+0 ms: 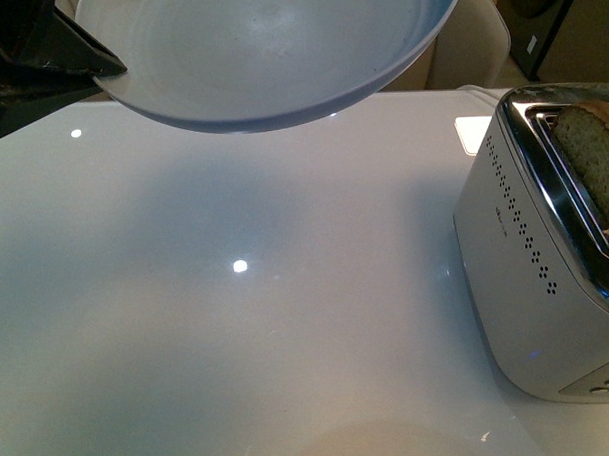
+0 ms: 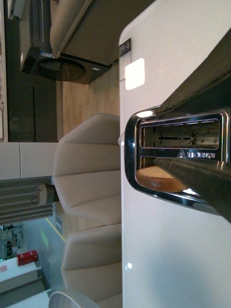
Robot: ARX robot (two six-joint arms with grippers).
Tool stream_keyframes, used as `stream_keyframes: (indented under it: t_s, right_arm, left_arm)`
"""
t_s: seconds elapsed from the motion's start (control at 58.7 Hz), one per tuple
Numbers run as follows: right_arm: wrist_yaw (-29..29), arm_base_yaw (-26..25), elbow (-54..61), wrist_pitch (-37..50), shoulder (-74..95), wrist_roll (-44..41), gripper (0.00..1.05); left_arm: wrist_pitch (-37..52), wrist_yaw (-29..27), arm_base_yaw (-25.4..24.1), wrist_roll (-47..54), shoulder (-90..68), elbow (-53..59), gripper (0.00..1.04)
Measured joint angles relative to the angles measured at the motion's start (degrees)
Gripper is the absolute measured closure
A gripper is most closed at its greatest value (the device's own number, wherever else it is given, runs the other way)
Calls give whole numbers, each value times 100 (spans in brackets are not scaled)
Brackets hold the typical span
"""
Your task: Left arm holds plate, right arm toasts bread
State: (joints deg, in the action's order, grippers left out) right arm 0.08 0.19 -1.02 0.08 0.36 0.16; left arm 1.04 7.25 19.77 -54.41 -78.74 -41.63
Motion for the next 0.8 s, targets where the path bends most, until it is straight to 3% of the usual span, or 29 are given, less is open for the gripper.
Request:
stream_keyframes:
  t_s: [0.239, 0.307, 0.392, 0.596, 0.801]
  right_arm:
    - [0, 0, 0, 0, 0, 0, 36]
    - [-7, 0, 0, 0, 0, 0, 22]
    - [-4, 0, 0, 0, 0, 4, 7]
    - [-7, 0, 0, 0, -2, 2, 9]
    - [-9, 0, 0, 0, -2, 2, 9]
  left_arm:
    - [-2, 2, 0, -2, 0, 0, 101]
    - [-1134, -787, 79, 63, -90, -437, 101]
    - [-1622, -918, 81, 101, -116, -570, 101]
    - [-1652, -605, -116, 186, -116, -662, 101]
    - [-1191, 35, -1248, 885, -238, -660, 101]
